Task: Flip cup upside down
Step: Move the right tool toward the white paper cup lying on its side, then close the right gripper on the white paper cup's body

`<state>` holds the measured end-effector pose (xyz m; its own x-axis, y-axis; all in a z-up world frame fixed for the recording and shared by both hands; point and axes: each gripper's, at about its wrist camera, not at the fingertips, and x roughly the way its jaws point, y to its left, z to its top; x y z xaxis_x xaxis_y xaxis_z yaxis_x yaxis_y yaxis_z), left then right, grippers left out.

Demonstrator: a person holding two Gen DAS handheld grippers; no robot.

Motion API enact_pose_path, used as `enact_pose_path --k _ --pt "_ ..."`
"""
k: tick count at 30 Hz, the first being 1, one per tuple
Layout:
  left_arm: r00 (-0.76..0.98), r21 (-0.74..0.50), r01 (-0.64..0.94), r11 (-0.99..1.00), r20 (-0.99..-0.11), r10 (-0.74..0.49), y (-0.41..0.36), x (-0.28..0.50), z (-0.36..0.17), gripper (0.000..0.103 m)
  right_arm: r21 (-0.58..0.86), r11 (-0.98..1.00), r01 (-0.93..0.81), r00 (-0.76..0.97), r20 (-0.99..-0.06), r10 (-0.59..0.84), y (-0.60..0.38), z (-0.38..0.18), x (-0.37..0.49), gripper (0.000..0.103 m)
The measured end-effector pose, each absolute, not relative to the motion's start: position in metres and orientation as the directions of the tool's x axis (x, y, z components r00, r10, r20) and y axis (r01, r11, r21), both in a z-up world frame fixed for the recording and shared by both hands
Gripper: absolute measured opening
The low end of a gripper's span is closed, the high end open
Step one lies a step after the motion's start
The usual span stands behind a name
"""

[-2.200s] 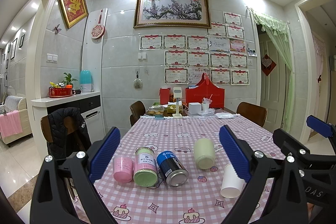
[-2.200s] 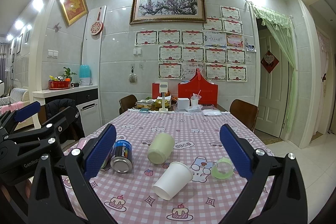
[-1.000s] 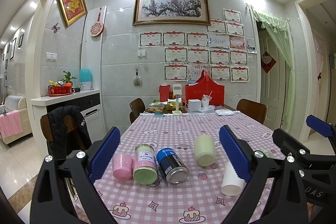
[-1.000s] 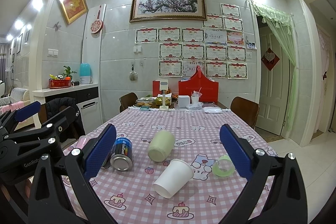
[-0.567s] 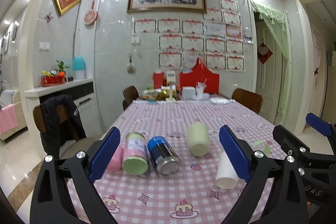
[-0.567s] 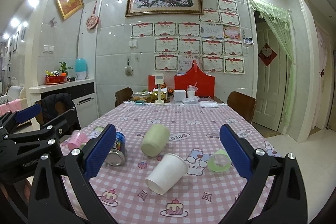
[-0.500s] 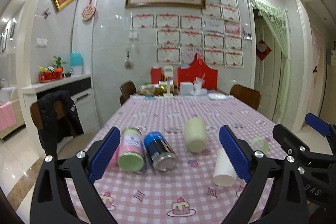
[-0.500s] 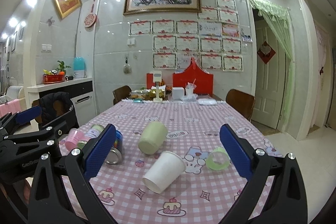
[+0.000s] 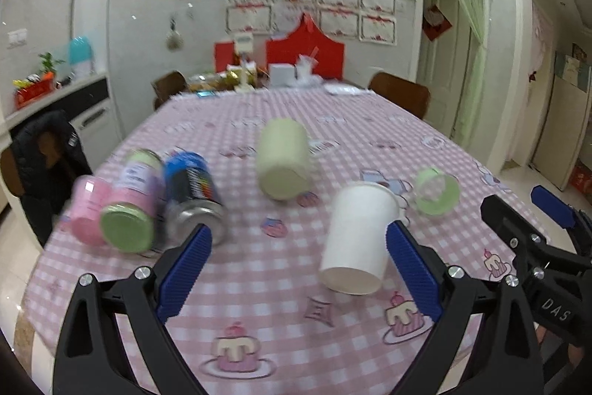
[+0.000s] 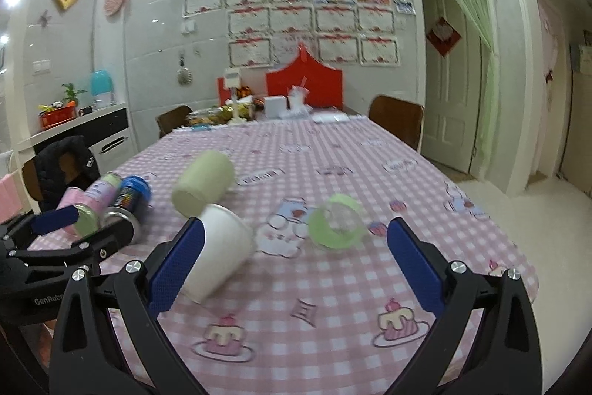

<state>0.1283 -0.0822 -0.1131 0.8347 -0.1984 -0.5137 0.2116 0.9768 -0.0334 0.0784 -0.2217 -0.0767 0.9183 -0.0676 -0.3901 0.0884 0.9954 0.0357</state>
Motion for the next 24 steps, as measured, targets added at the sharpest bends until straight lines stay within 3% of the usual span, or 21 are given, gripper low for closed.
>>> enact_pose_path --k 15,17,19,24 --pt "0.738 0.011 0.297 0.955 -0.637 -0.222 -0.139 0.178 -0.157 0.093 0.103 0.985 0.140 0.874 -0.481 -0.074 -0.258 -0.105 0.103 0.095" --pt "0.727 0.011 0.302 0.953 -0.649 -0.223 -0.140 0.180 -0.161 0.074 0.104 0.986 0.131 0.871 -0.487 -0.064 -0.255 -0.105 0.107 0.095" --pt "0.702 -0.016 0.316 0.949 -0.668 -0.245 -0.140 0.183 -0.164 0.062 0.100 0.988 0.117 0.869 -0.492 -0.053 -0.250 -0.105 0.109 0.095" --pt "0.700 -0.027 0.319 0.947 -0.667 -0.255 -0.132 0.175 -0.162 0.062 0.096 0.991 0.091 0.866 -0.499 -0.031 -0.238 -0.102 0.113 0.095"
